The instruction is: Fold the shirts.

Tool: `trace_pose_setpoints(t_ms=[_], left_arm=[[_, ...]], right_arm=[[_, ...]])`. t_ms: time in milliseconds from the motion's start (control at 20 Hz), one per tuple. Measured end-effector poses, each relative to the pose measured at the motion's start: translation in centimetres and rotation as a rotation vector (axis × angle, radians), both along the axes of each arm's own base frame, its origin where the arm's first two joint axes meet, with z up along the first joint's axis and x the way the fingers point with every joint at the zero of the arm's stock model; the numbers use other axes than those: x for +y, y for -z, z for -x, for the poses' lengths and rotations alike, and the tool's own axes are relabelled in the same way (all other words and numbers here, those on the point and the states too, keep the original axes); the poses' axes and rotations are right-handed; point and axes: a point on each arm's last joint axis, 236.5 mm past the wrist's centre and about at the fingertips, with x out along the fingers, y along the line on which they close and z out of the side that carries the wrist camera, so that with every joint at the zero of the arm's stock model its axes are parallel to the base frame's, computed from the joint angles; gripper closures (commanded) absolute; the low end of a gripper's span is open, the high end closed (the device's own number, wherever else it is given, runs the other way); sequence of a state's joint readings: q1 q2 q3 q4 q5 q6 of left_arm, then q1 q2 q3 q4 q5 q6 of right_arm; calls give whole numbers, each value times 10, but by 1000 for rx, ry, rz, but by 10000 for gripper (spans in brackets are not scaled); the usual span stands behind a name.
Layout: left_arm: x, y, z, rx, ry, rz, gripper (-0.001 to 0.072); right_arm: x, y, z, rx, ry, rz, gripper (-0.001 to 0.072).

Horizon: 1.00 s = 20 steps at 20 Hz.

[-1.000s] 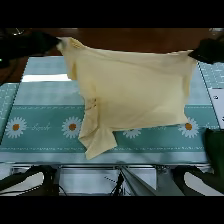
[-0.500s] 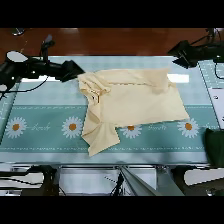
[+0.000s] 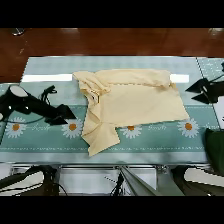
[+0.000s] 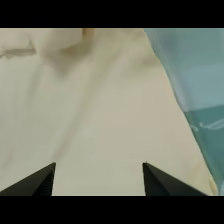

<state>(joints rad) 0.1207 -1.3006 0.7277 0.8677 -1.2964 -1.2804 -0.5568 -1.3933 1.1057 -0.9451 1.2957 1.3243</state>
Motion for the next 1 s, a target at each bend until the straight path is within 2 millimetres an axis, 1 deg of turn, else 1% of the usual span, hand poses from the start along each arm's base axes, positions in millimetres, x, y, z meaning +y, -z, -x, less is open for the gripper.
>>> trace_pose_setpoints(t_ms=[50,100,200,350,400,450,550,600,700,850,1000], left_arm=[[-9,7,11,6,-14,27,5],[-16,13,18,5,-30,41,5],[-30,22,29,9,-53,67,5],[-53,27,29,-25,-81,89,19],[-61,29,25,-52,-87,91,250],[-66,32,22,-84,-79,81,678],[-74,36,19,-141,-39,56,682],[-81,33,16,-152,-42,71,682],[-88,29,15,-169,-26,86,682],[-93,25,11,-186,-25,97,682],[-95,23,10,-192,-23,103,682]], right_arm=[[1,10,13,15,23,-14,83],[2,17,22,25,42,-26,83],[3,26,36,42,65,-41,83],[5,32,44,51,81,-52,83],[4,33,46,52,85,-51,83],[4,34,47,54,88,-50,83],[0,39,52,77,95,-31,83],[-4,43,57,97,99,-8,83],[-13,51,66,140,105,35,83],[-23,58,75,176,104,86,83],[-25,68,80,216,100,87,83]])
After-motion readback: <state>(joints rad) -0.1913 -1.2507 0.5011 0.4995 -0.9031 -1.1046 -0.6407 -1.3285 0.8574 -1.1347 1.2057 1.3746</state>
